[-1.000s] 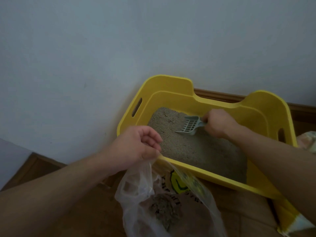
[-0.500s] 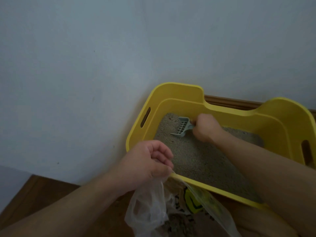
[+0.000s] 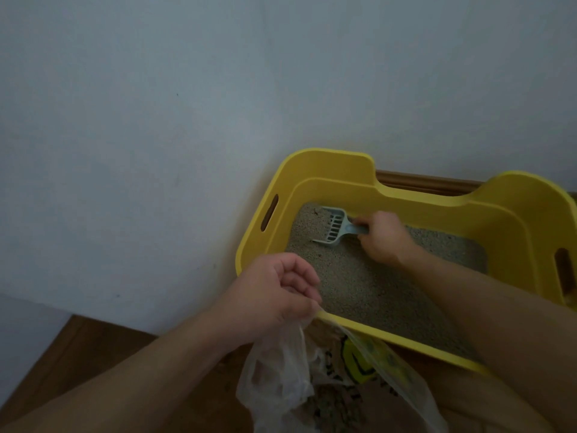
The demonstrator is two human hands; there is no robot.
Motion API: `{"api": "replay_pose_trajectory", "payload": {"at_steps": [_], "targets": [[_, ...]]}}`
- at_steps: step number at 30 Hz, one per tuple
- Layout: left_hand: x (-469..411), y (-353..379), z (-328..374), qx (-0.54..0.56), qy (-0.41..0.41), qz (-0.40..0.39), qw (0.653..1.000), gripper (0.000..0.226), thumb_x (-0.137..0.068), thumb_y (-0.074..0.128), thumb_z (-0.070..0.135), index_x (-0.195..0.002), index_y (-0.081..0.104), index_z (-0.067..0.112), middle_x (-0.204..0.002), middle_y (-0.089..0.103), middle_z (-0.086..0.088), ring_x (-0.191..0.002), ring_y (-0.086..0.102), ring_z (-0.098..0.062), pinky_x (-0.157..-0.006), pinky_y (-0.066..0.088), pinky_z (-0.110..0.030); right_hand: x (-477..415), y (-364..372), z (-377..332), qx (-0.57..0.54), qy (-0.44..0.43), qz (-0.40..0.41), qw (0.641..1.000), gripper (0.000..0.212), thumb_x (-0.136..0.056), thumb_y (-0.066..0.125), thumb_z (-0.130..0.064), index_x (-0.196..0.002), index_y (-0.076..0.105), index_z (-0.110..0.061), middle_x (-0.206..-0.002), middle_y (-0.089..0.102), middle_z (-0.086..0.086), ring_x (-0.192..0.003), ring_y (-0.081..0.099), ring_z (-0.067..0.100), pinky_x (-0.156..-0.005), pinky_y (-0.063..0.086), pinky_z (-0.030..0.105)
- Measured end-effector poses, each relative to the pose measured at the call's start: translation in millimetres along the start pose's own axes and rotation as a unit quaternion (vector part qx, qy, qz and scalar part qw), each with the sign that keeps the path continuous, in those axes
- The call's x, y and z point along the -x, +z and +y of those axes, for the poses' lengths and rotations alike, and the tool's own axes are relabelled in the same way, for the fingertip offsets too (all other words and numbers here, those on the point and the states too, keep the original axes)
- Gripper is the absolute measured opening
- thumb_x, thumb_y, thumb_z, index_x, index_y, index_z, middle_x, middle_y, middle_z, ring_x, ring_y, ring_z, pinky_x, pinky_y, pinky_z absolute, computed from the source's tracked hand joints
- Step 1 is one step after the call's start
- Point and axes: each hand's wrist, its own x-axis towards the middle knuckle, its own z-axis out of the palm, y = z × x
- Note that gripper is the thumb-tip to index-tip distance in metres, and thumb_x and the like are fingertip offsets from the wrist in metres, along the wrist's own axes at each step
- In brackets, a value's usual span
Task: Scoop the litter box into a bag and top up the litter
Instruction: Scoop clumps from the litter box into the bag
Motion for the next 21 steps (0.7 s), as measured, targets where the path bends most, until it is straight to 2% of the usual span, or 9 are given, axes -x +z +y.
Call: {"api": "replay_pose_trajectory", "payload": {"at_steps": [6,10,15,19,21], "targets": [[2,1,0,-0.010,0.006,0.010,1.000,0.029,-0.074,0.076,-0.012,-0.086,0.068,0.012,-0.079,0.075,-0.007,-0.068,0.068,-0.014,-0.063,0.055,-0.029,5,-7,-2,-0.017,-0.007,0.005,1.000,0.042,-0.091,0.051,-0.003,-0.127,0.066,-0.019,-0.115,0.070,0.009,-0.097,0.062,0.025,-0.077,0.044,0.028],[3,2,1,-0.017,0.009,0.016,1.000,0.029,-0.073,0.076,-0.011,-0.085,0.069,0.014,-0.080,0.076,-0.008,-0.070,0.069,-0.015,-0.066,0.055,-0.030,13,-15,-2,-0.033,-0.012,0.004,0.999,0.040,-0.092,0.053,-0.004,-0.127,0.065,-0.018,-0.116,0.069,0.008,-0.097,0.062,0.023,-0.083,0.049,0.031],[5,5,3,-0.021,0.011,0.024,0.999,0.027,-0.074,0.074,-0.014,-0.086,0.067,0.010,-0.077,0.075,-0.007,-0.067,0.068,-0.014,-0.062,0.055,-0.026,34,-28,7,-0.060,-0.016,0.009,0.998,0.039,-0.090,0.055,-0.002,-0.124,0.067,-0.016,-0.117,0.069,0.008,-0.098,0.063,0.021,-0.086,0.052,0.034],[7,7,5,-0.030,0.015,0.034,0.999,0.027,-0.071,0.077,-0.012,-0.084,0.067,0.010,-0.077,0.075,-0.008,-0.067,0.067,-0.015,-0.062,0.055,-0.027,51,-45,18,-0.068,-0.013,0.026,0.997,0.037,-0.090,0.059,-0.003,-0.124,0.067,-0.016,-0.118,0.069,0.006,-0.095,0.060,0.017,-0.084,0.048,0.029],[8,7,6,-0.038,0.015,0.038,0.998,0.027,-0.071,0.077,-0.012,-0.083,0.067,0.010,-0.077,0.075,-0.009,-0.067,0.067,-0.016,-0.064,0.055,-0.029,60,-54,23,-0.064,-0.009,0.030,0.997,0.036,-0.090,0.060,-0.004,-0.122,0.068,-0.016,-0.116,0.069,0.005,-0.095,0.061,0.017,-0.085,0.049,0.030]]}}
